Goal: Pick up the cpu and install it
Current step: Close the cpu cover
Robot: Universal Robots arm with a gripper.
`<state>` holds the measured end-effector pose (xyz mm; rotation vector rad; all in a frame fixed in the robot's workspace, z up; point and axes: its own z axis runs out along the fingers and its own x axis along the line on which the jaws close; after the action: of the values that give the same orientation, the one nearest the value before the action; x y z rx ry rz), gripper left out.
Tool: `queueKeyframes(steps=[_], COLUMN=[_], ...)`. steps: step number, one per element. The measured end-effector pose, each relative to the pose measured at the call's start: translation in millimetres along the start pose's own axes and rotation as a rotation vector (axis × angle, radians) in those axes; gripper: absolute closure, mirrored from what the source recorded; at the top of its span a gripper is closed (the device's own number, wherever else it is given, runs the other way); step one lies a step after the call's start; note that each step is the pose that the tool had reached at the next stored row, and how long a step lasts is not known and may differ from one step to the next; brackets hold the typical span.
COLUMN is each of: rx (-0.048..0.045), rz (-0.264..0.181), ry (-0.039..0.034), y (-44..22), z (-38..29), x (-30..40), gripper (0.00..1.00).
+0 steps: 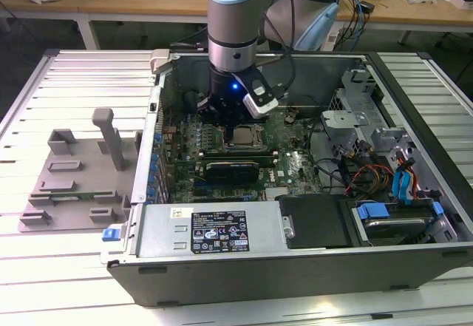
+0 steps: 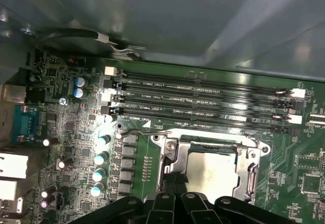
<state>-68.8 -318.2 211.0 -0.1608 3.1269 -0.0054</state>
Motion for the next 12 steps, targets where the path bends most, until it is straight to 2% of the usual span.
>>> queueKeyframes(steps=[4, 12], rx=[-0.0002, 0.0003], rz=[0.0, 0.0], ry=[-0.0001, 0.0003], y=[0.2, 0.1], z=[3.6, 5.4], x=[1.1, 1.2], gripper=[0.89, 0.89])
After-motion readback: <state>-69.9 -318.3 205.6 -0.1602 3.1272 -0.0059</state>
